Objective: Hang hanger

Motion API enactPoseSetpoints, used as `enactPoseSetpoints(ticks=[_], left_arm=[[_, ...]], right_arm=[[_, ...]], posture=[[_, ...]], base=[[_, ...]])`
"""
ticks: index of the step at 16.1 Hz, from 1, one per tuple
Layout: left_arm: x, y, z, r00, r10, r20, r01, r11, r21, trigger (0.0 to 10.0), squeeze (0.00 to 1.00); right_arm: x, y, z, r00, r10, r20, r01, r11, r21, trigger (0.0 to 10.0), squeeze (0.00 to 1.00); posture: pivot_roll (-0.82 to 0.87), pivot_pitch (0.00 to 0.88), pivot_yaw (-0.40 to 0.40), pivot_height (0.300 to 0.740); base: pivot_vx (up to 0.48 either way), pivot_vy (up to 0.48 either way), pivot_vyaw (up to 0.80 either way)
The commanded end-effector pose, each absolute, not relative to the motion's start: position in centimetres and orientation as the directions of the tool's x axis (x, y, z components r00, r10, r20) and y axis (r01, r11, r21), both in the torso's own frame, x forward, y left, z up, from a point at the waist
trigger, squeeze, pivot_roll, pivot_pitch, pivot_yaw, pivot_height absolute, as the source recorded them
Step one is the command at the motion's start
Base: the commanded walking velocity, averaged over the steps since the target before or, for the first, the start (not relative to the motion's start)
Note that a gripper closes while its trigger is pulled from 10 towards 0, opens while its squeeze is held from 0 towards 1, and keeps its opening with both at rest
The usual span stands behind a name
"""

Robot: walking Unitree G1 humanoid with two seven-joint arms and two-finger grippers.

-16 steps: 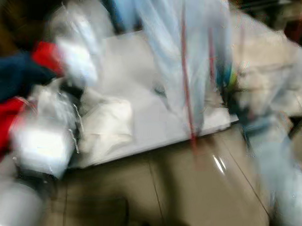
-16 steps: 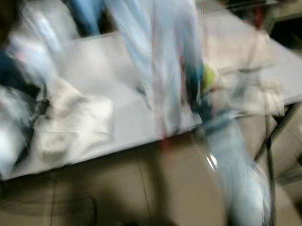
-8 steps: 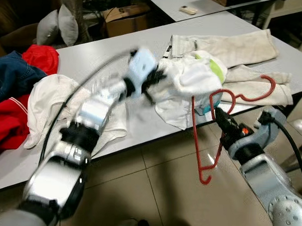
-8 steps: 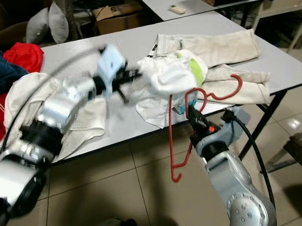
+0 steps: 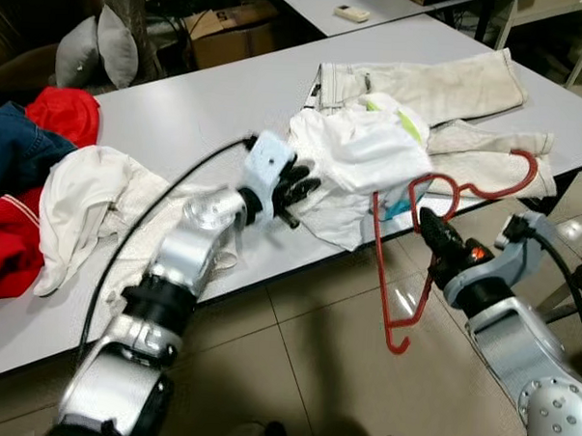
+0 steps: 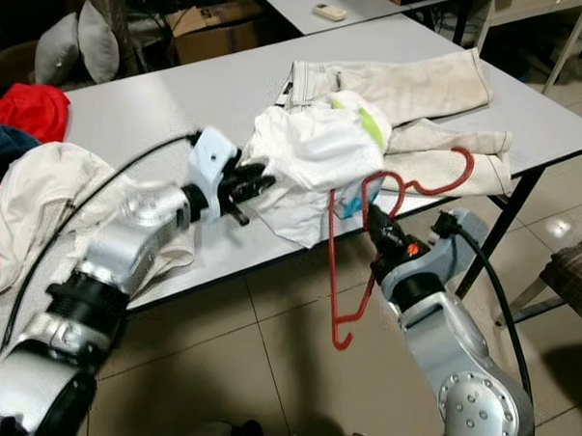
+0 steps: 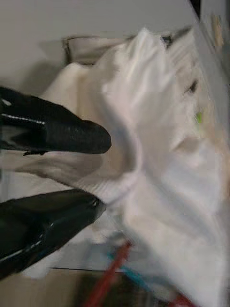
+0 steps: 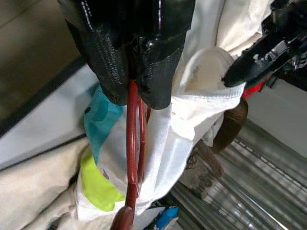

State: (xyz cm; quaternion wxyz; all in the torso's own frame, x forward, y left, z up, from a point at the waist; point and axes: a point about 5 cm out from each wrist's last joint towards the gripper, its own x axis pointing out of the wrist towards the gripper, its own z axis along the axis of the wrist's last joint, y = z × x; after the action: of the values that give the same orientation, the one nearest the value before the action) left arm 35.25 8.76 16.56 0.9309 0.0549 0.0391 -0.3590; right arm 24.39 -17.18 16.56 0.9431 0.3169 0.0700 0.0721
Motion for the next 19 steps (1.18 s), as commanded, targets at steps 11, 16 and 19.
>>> enactPoseSetpoints(ticks=[11, 16, 19], left_arm=[[30.6, 11.2, 18.8, 0.841, -0.533, 0.096, 0.541, 0.832, -0.119, 10.0, 0.0], [30.8, 11.1, 17.7, 0.871, -0.49, 0.041, 0.492, 0.868, -0.061, 10.0, 0.0], [31.3, 10.6, 17.3, 0.888, -0.46, 0.0, 0.459, 0.886, -0.069, 10.0, 0.0]], right_arm=[[25.5, -17.9, 18.3, 0.996, 0.089, 0.002, -0.078, 0.861, 0.503, 10.0, 0.0], [25.2, -18.0, 18.1, 0.997, 0.073, 0.007, -0.068, 0.872, 0.485, 10.0, 0.0], [25.0, -18.0, 18.1, 0.997, 0.077, 0.011, -0.073, 0.876, 0.477, 10.0, 0.0]], posture=[[-0.13, 0.056, 0.125, 0.74], [-0.13, 0.043, 0.126, 0.74], [-0.13, 0.039, 0.131, 0.74]], base=[[0.0, -0.063, 0.0], [0.0, -0.458, 0.7], [0.0, -0.16, 0.27]])
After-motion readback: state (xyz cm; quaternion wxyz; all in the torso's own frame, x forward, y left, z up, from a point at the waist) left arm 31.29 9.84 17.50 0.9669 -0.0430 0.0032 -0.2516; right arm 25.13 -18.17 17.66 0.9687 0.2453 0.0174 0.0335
